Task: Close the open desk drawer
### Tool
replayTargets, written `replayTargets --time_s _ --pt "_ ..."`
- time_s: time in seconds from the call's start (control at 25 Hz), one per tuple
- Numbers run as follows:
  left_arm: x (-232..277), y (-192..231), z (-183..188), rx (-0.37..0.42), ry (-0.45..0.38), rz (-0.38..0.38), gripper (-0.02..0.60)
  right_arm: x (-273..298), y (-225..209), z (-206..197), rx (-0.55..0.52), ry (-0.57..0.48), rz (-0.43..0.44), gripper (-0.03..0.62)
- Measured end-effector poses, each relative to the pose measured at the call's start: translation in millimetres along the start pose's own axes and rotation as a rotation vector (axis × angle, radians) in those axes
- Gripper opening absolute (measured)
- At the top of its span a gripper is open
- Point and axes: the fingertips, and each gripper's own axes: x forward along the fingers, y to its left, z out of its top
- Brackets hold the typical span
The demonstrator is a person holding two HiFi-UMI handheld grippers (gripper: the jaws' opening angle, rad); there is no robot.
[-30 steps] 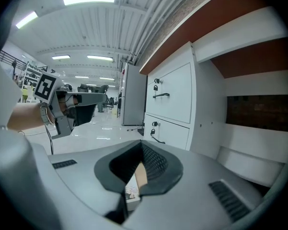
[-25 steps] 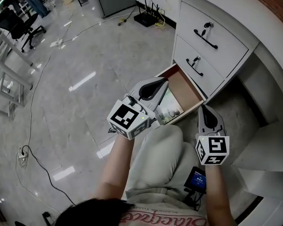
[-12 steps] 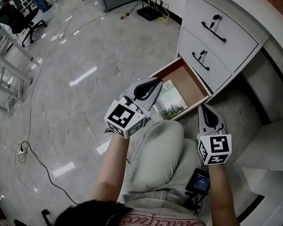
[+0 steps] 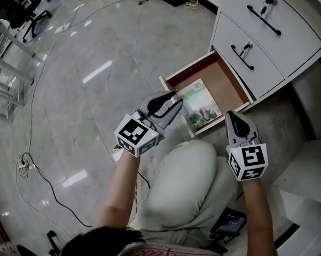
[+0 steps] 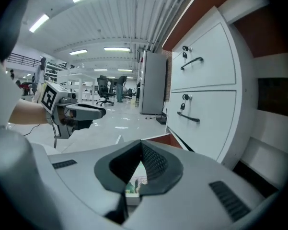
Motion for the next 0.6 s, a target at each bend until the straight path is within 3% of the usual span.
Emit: replayTargets --time_s 0.12,0.28,0.6 --pt "3.0 0.5 -31.3 0.012 0.059 -0.022 0.155 12.8 3.6 -18.2 0.01 0.028 0.038 0.011" --pt "1.1 10.7 -81.2 -0.016 0.141 -0.024 0.178 20.4 3.9 -46.7 0.034 0.063 0.059 0.012" --pt "0.1 15.1 -149.2 -0.037 0.21 -0.056 0.264 27.8 13.9 -85.2 0.027 0.132 0.096 0.012"
